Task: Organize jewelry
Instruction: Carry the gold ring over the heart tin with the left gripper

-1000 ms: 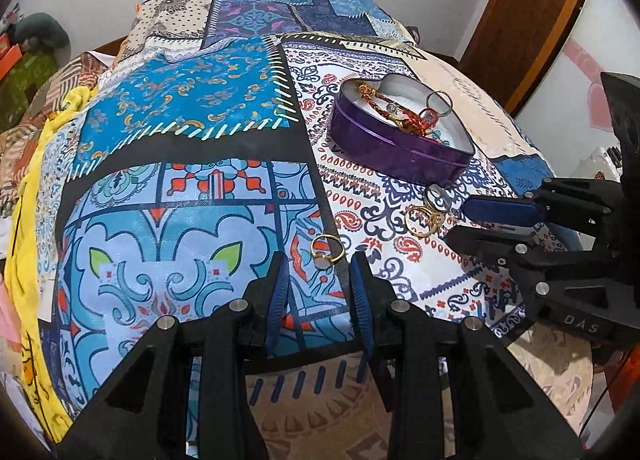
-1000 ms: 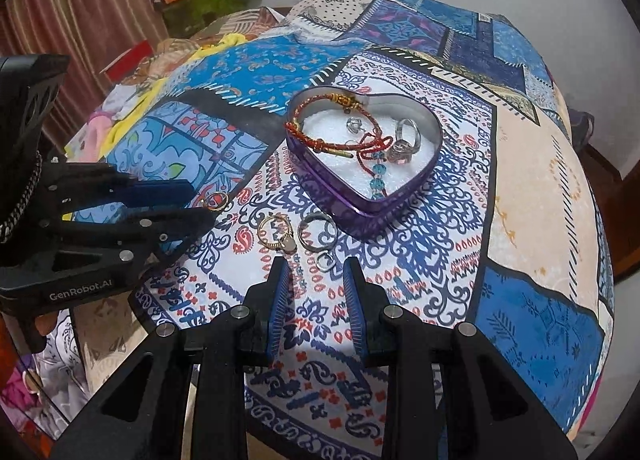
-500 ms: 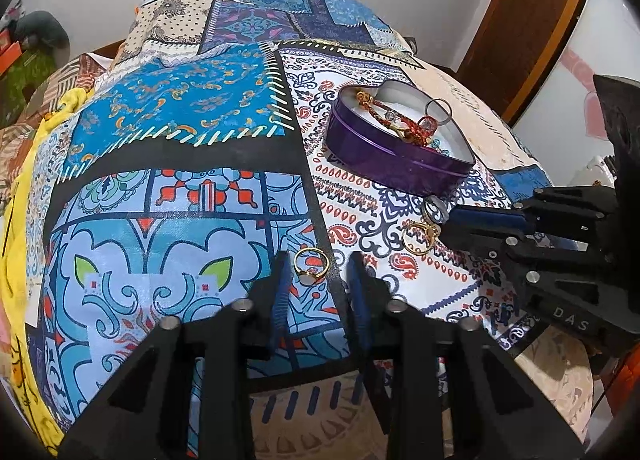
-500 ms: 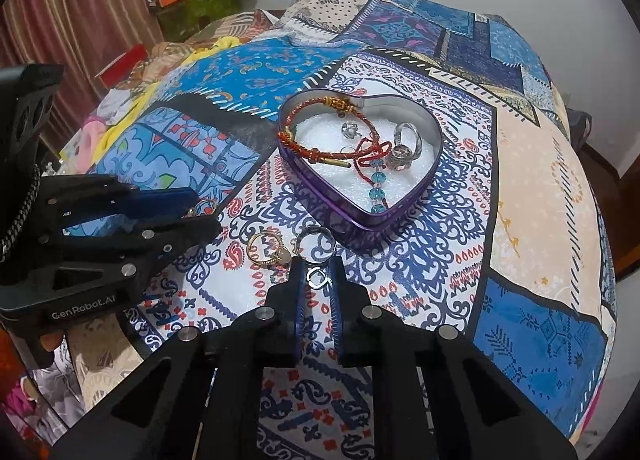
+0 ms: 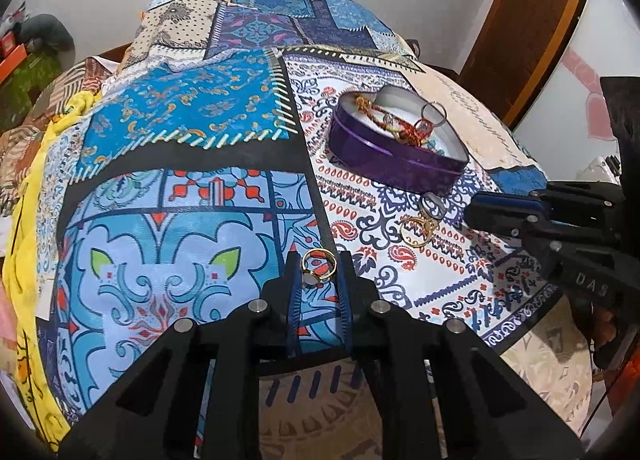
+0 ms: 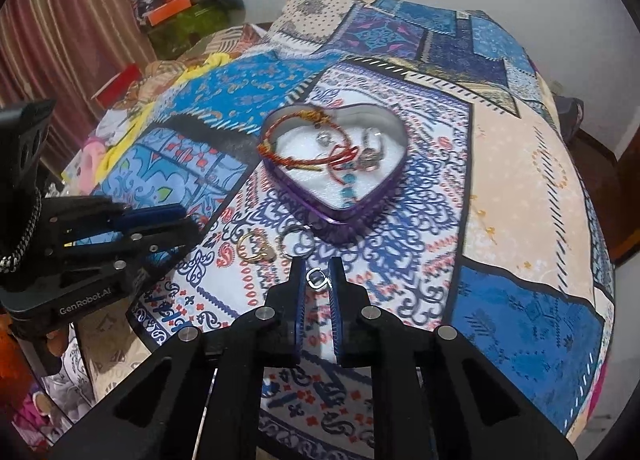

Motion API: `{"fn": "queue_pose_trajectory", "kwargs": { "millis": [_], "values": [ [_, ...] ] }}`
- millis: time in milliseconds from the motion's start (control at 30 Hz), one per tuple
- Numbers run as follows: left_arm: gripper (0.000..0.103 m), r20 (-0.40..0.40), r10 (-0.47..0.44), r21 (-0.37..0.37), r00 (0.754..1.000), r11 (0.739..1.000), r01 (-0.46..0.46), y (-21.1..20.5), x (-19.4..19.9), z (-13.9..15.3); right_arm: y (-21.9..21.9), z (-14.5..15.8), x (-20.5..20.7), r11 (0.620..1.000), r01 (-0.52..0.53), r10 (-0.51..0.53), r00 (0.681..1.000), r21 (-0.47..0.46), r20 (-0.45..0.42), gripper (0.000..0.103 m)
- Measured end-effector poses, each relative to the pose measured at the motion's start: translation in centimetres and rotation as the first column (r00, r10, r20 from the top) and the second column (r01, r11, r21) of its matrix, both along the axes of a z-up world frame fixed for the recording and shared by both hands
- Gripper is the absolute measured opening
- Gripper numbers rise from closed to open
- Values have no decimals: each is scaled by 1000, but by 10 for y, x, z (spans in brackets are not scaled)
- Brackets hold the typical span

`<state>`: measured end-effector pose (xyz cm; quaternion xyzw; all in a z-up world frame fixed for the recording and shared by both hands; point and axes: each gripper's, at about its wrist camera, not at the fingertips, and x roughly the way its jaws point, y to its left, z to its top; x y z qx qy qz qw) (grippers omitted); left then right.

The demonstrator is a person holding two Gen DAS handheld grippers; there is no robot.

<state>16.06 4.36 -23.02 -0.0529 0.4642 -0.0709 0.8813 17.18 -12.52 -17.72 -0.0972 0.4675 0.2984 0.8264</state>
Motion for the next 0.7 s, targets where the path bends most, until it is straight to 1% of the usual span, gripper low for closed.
{"fn": "queue_pose_trajectory", "kwargs": {
  "millis": [300,533,700],
  "values": [
    [17,80,-2,7,997,1000,1,-4,1,32,-15,23,2,998,48,-50,997,38,52,10],
    [17,157,-23,13,987,1000,21,-14,11,59,-15,42,7,996,56,-63,993,74,102,10],
    [17,194,-37,6,980,999,37,-19,21,70,-13,48,13,994,54,-66,991,100,118,10]
  ]
}}
